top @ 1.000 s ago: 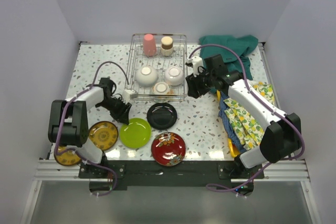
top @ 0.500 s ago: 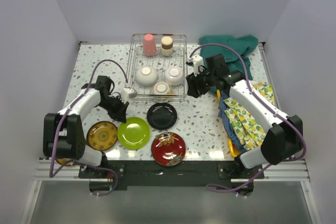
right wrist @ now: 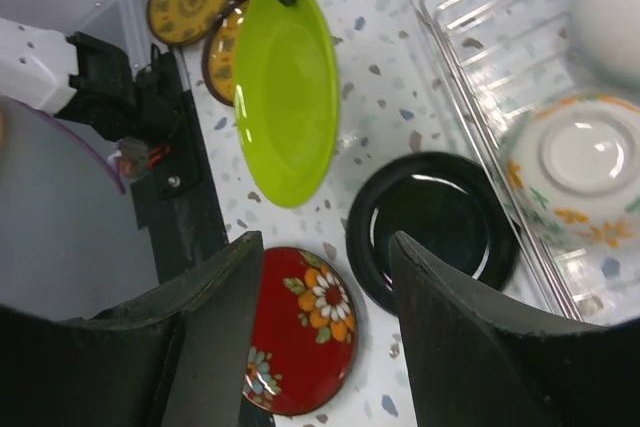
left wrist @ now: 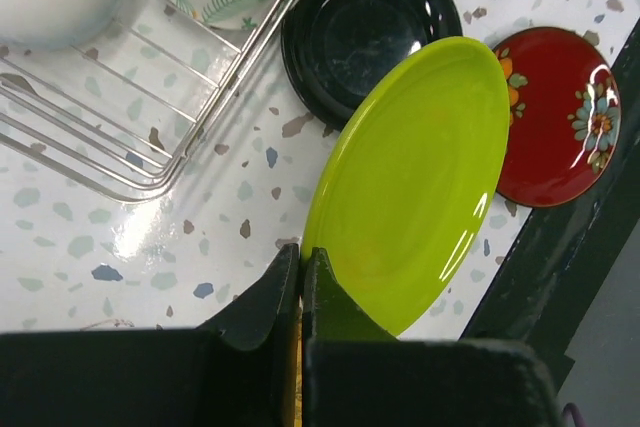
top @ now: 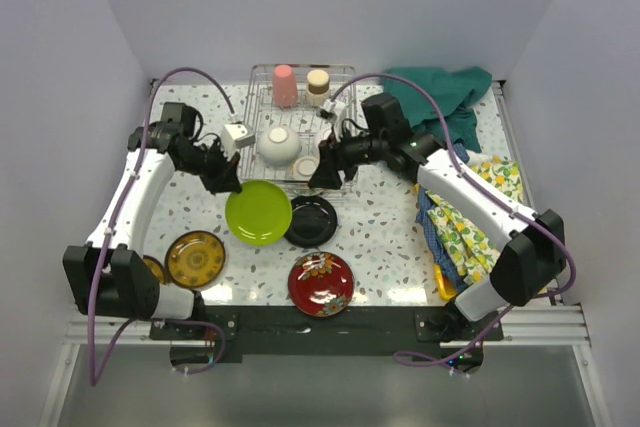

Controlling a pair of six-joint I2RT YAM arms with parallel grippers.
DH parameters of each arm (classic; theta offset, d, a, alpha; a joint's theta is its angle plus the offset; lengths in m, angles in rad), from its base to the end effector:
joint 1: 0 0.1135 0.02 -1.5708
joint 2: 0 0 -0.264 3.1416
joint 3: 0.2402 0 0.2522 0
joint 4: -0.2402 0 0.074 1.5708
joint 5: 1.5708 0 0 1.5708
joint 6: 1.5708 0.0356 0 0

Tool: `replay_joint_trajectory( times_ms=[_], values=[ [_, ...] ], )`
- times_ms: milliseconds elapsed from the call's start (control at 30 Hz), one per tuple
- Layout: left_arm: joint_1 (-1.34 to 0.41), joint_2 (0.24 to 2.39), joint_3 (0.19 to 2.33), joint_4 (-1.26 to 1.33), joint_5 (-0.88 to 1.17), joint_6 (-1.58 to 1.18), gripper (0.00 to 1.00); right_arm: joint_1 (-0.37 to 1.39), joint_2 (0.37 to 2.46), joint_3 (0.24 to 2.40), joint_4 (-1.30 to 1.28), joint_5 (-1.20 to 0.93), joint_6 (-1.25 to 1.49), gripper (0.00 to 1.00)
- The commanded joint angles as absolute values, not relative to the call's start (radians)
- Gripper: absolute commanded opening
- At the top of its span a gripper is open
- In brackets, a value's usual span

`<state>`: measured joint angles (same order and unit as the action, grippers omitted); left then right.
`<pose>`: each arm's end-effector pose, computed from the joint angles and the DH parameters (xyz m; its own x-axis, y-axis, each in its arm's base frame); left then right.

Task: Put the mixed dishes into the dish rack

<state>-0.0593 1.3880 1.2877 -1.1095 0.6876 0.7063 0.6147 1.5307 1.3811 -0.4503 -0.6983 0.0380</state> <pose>0.2558 -0.0378 0.3133 -0.5355 0.5342 -0.6541 0.8112 0.5408 -0.2225 0.2680 0.2172 0.3429 -0.4941 -0.3132 -0.8110 -0.8571 0.3318 0.3941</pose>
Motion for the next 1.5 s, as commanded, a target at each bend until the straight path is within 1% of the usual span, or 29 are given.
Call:
replay_joint_trajectory(
  times_ms=[0,367,467,500,533,567,633,667,700,733,767,800,833,867,900,933,967,1000,1033,1100,1133,1200,1233,1267,1300,1333,1367,1467],
  values=[
    [-0.057,1.420,1.384,-1.132,0.796,0.650,0.00,0.649,1.591,1.459,-0.367,-0.678,0.140,0.58],
    [-0.058,1.448,1.420,-1.058,0.917,0.540,0.00,0.706,1.701,1.532,-0.354,-0.644,0.173,0.58],
    [-0.058,1.456,1.424,-1.039,0.933,0.517,0.00,0.721,1.742,1.557,-0.354,-0.617,0.186,0.56],
    [-0.058,1.456,1.424,-1.034,0.934,0.512,0.00,0.721,1.749,1.569,-0.356,-0.615,0.187,0.53],
    [-0.058,1.459,1.422,-1.028,0.936,0.505,0.00,0.722,1.755,1.574,-0.350,-0.615,0.195,0.49],
    [-0.058,1.462,1.419,-1.025,0.934,0.500,0.00,0.721,1.769,1.580,-0.353,-0.603,0.198,0.36],
    [-0.058,1.466,1.404,-0.996,0.922,0.471,0.00,0.721,1.773,1.601,-0.365,-0.595,0.206,0.20],
    [-0.058,1.470,1.398,-0.980,0.899,0.456,0.00,0.722,1.773,1.611,-0.374,-0.574,0.206,0.04],
    [-0.058,1.470,1.396,-0.962,0.881,0.439,0.01,0.721,1.772,1.629,-0.386,-0.563,0.204,0.00],
    [-0.058,1.468,1.396,-0.904,0.858,0.384,0.10,0.721,1.772,1.638,-0.417,-0.545,0.190,0.00],
    [-0.057,1.462,1.399,-0.867,0.797,0.355,0.26,0.716,1.770,1.646,-0.432,-0.525,0.177,0.00],
    [-0.054,1.453,1.401,-0.823,0.755,0.330,0.30,0.719,1.764,1.666,-0.449,-0.453,0.163,0.00],
    [-0.045,1.439,1.397,-0.708,0.714,0.271,0.35,0.718,1.761,1.675,-0.471,-0.405,0.152,0.00],
    [-0.035,1.401,1.393,-0.645,0.643,0.249,0.43,0.716,1.759,1.683,-0.477,-0.361,0.149,0.00],
    [-0.025,1.378,1.378,-0.574,0.609,0.230,0.45,0.712,1.763,1.712,-0.480,-0.259,0.146,0.00],
    [-0.009,1.358,1.335,-0.446,0.566,0.206,0.49,0.713,1.772,1.732,-0.485,-0.209,0.140,0.00],
    [-0.005,1.326,1.309,-0.386,0.478,0.192,0.57,0.713,1.781,1.758,-0.488,-0.149,0.138,0.00],
    [0.000,1.316,1.281,-0.330,0.451,0.181,0.57,0.712,1.795,1.831,-0.497,-0.091,0.144,0.00],
    [0.000,1.315,1.231,-0.242,0.418,0.148,0.56,0.712,1.833,1.876,-0.532,0.046,0.176,0.00],
    [0.038,1.333,1.189,-0.174,0.359,0.094,0.53,0.712,1.871,1.980,-0.546,0.141,0.176,0.00],
    [0.066,1.366,1.162,-0.132,0.348,0.028,0.48,0.712,1.891,1.993,-0.532,0.261,0.175,0.00],
    [0.097,1.409,1.155,-0.124,0.334,-0.039,0.39,0.712,1.908,2.006,-0.487,0.392,0.184,0.00],
    [0.129,1.452,1.154,-0.124,0.333,-0.087,0.31,0.710,1.917,2.017,-0.476,0.437,0.187,0.00],
    [0.139,1.471,1.149,-0.117,0.342,-0.101,0.25,0.709,1.937,2.025,-0.463,0.516,0.186,0.00],
    [0.146,1.492,1.147,-0.109,0.351,-0.104,0.16,0.709,1.945,2.022,-0.445,0.553,0.176,0.00],
    [0.149,1.527,1.146,-0.101,0.348,-0.089,0.00,0.709,1.951,2.019,-0.398,0.596,0.158,0.00],
    [0.149,1.543,1.149,-0.101,0.354,-0.083,0.00,0.707,1.971,2.022,-0.382,0.700,0.158,0.00],
    [0.144,1.583,1.158,-0.103,0.388,-0.071,0.00,0.695,2.025,2.103,-0.408,0.767,0.182,0.00]
  ],
)
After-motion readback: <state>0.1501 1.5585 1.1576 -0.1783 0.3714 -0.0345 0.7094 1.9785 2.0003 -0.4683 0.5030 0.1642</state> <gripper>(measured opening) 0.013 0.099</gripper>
